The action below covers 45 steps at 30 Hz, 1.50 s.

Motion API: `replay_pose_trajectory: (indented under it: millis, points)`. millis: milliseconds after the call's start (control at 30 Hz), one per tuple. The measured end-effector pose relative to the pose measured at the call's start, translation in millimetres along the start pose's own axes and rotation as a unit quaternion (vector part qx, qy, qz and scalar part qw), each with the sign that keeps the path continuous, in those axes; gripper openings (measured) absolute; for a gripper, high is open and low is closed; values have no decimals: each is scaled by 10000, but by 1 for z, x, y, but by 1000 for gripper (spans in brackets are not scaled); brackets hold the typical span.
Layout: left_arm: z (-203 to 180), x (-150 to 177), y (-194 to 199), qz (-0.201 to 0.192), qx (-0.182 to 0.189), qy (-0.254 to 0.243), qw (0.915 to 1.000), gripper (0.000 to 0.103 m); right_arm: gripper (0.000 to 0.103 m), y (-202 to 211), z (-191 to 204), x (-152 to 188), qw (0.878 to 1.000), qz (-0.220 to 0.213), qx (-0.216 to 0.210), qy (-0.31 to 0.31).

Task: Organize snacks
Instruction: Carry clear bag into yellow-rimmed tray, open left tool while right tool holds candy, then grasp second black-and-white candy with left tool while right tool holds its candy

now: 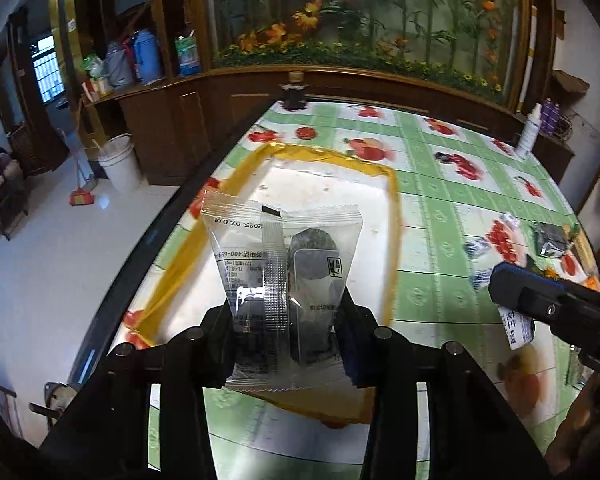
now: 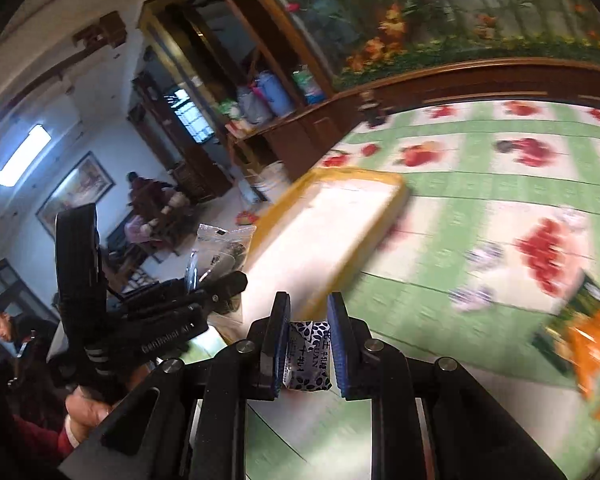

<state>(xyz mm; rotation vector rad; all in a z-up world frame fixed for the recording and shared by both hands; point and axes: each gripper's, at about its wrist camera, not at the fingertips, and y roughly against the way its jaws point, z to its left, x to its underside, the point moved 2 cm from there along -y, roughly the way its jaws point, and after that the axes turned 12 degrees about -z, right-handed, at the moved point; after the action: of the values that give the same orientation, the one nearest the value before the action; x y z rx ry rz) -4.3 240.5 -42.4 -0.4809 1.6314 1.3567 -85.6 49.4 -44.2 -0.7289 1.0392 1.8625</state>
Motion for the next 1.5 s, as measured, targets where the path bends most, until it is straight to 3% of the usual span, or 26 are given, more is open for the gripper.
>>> replay_pose_trajectory:
  millis: [133,300,367,467,533,600,700,900,1000,1300,1500]
  points:
    - [24,13,-28,319,-405,73,9986,39,19,-71,28,-5,9989,233,-337,210]
    - [38,23,-46,571,-716,100,9957,47,20,-138,42,13,9957,740,-300,464]
    - [38,24,-47,555,-802,47,9952,51,23,-152,39,19,9945,893,-206,511]
    - [35,23,-42,437,-1002,-175,9939,71,29,-161,32,26,9931,1087,-104,439]
    - [34,20,-34,277,-1068,-247,9936,71,30,-152,28,22,9943,977,-82,407]
    - [31,16,-25,165,-952,-219,9951,71,35,-130,22,12,9967,719,-49,361]
    - [19,8,-15,75,-626,-179,9978,72,51,-89,7,-2,9979,360,217,484]
    - [-34,-1,-8,104,287,-249,9992,73,52,-17,-53,-6,9880,105,1413,607]
    - [-67,0,-9,194,714,-361,9966,73,52,3,-85,-5,9853,84,1682,298]
    - [-137,7,-26,470,1254,-620,9890,73,53,18,-127,-7,9761,180,2155,235]
    - [-161,10,-54,757,1630,-576,9820,72,57,16,-158,-32,9597,359,2744,490]
